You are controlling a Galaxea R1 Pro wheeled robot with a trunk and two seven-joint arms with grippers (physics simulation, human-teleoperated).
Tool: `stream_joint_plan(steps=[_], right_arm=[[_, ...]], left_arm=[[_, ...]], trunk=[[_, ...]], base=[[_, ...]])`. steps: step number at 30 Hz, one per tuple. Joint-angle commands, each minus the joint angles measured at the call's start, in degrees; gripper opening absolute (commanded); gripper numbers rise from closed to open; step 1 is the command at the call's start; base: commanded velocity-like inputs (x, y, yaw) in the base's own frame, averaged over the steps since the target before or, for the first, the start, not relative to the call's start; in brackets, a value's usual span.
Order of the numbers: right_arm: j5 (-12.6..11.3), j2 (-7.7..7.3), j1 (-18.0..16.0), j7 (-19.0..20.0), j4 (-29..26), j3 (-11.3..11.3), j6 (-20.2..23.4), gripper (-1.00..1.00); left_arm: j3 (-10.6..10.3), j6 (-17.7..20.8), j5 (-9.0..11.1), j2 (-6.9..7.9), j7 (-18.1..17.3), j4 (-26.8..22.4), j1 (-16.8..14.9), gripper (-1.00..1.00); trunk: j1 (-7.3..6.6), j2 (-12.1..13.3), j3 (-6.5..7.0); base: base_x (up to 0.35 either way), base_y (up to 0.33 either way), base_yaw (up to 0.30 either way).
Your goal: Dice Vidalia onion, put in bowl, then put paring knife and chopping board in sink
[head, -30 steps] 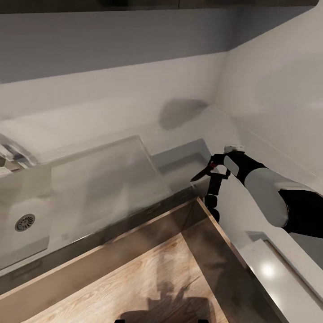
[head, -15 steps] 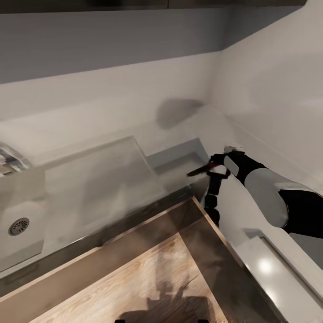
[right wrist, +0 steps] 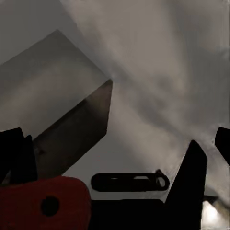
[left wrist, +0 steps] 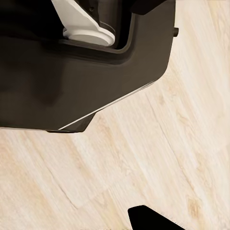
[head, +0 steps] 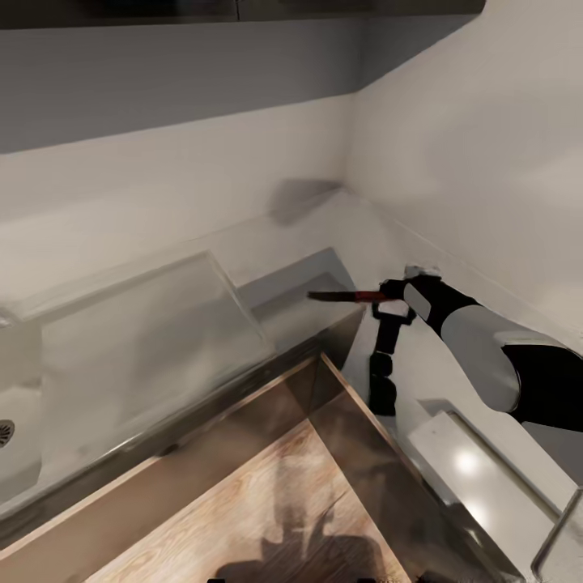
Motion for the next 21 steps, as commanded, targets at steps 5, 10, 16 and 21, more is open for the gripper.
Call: stream_joint_plan(steps=[5,10,16,21], right_arm=[[0.06,0.00,0.01,-0.43,1.71,0.74,-1.14,1.00],[0.06,0.00,0.06,-0.44,1.71,0.75,-1.34,1.00],[0.06,0.03,0.09,-0.44,1.71,0.75,-1.37,1.00],[0.00,0.13,0.10,-0.51,1.47,0.75,-1.35,1.00]], left_arm=[[-0.47,-0.11,0.50,0.05,0.33,-0.10,0.02,1.00],[-0.47,-0.11,0.50,0.05,0.33,-0.13,0.02,1.00],[-0.47,-0.11,0.50,0.05,0.33,-0.17,0.02,1.00],[-0.47,-0.11,0.50,0.05,0.33,-0.18,0.02,1.00]], trunk=[[0.05,-0.07,0.03],[0.05,-0.07,0.14],[0.05,-0.07,0.28],[0.05,-0.07,0.36]], base=[[0.000,0.000,-0.218],[0.000,0.000,-0.213],[-0.024,0.014,-0.177],[-0.093,0.051,-0.055]])
